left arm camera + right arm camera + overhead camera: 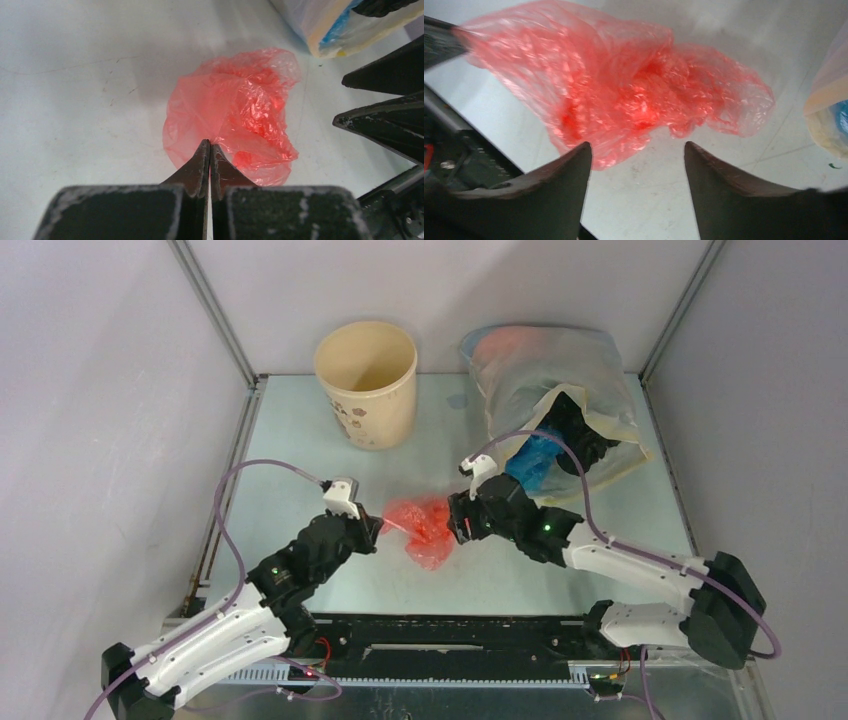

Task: Put the trash bags into the trash bin

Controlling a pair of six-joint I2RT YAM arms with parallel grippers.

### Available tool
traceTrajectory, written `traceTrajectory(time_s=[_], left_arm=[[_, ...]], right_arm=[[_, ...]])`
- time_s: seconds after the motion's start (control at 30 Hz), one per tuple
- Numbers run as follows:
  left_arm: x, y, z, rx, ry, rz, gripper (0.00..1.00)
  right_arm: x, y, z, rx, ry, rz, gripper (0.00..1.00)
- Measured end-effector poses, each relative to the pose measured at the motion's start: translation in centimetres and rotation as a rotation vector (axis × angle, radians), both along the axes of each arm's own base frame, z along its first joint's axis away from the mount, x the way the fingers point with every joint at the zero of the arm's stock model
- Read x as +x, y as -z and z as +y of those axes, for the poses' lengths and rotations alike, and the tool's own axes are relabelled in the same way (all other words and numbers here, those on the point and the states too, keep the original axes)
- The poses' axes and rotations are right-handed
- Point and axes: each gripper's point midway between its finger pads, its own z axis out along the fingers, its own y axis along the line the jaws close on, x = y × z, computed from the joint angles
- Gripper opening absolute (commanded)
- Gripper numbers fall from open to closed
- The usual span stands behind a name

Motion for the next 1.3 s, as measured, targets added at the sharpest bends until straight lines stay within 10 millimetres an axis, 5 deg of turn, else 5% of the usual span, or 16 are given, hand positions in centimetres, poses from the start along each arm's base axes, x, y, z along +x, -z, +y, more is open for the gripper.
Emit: traceTrajectory(time_s=[0.3,0.47,0.77,0.87,1.0,1.17,1.3], left_arm=[[0.0,4.0,2.3,0.095,-0.086,0.036,0.0],[-0.1,5.4,2.9,0.126,-0.1,0.049,0.0],[0.4,6.4,3.2,0.152,-0.129,0.057,0.0],[0.4,7.3,3.7,0.156,-0.149,0.069,0.0],[0.6,8.0,4.5,0.147,-0.191,0.087,0.0],[1.2,8.3,5.9,0.085,-0.275,0.098,0.0],[1.4,7.9,6.8,0.02,-0.326,0.08,0.0]], right_arm=[[3.1,4.2,-2.8,-0.076,0.255,0.087,0.61],[5.8,5.4,-5.6,-0.053,0.404,0.142,0.76],[7.6,9.0,-5.9,-0.001,0.435,0.28,0.67],[8.1,9.9,-5.4,0.031,0.427,0.313,0.52],[8.4,10.3,-4.3,0.067,0.401,0.339,0.01],[8.1,9.0,-3.9,0.076,0.39,0.318,0.0],[7.4,4.2,-4.9,0.105,0.393,0.218,0.0]])
